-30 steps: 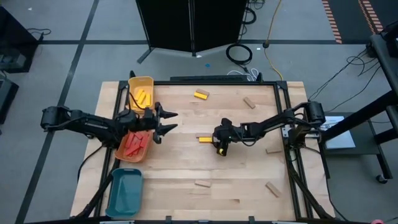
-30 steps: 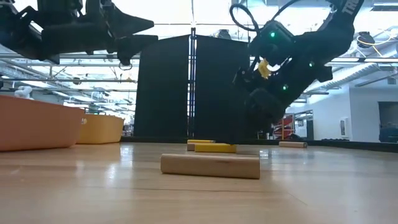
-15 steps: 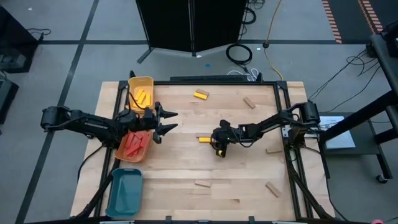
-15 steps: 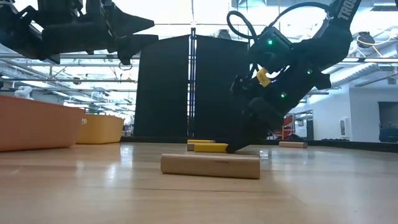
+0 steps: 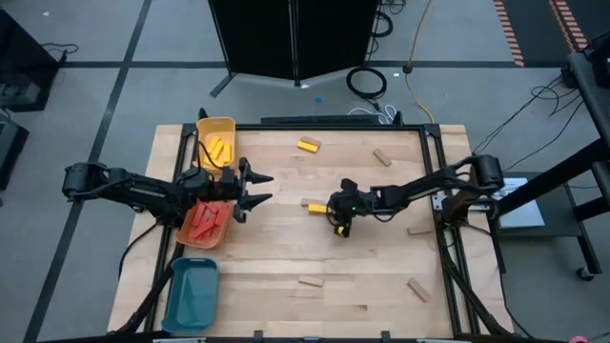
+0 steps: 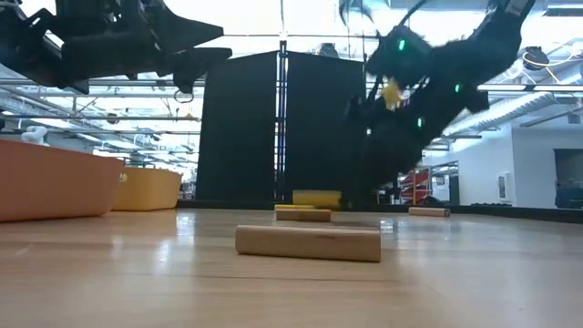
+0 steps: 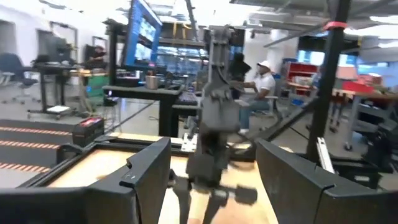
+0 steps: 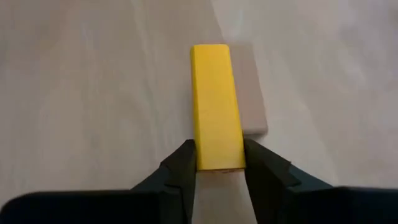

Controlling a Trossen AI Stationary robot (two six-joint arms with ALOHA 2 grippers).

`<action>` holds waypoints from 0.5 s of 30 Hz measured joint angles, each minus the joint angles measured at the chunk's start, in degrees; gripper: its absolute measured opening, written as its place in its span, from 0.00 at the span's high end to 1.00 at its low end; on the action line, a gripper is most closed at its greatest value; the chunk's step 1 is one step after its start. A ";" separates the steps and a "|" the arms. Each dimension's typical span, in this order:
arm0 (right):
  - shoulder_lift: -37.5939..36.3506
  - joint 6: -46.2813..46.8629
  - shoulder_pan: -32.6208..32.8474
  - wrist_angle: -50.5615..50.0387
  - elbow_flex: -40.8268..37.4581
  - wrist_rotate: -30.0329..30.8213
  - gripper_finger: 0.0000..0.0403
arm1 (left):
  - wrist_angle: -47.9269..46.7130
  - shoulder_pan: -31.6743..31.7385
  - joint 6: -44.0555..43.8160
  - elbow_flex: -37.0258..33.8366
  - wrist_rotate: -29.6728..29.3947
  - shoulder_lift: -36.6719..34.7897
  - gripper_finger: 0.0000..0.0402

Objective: Sort blocks
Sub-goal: Put the center yellow block in the yellow bin

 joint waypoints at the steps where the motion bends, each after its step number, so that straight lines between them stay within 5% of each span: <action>1: -1.59 0.00 0.27 -0.59 0.03 -0.08 0.76 | 0.10 -0.03 0.18 0.01 0.35 0.20 0.42; 10: -12.65 -3.29 3.84 3.00 0.11 -0.34 0.77 | 7.01 -0.06 0.70 0.68 1.51 9.23 0.42; 15: -14.93 -7.09 6.51 11.16 0.11 -3.61 0.77 | 12.61 -1.46 2.29 3.61 7.99 17.17 0.42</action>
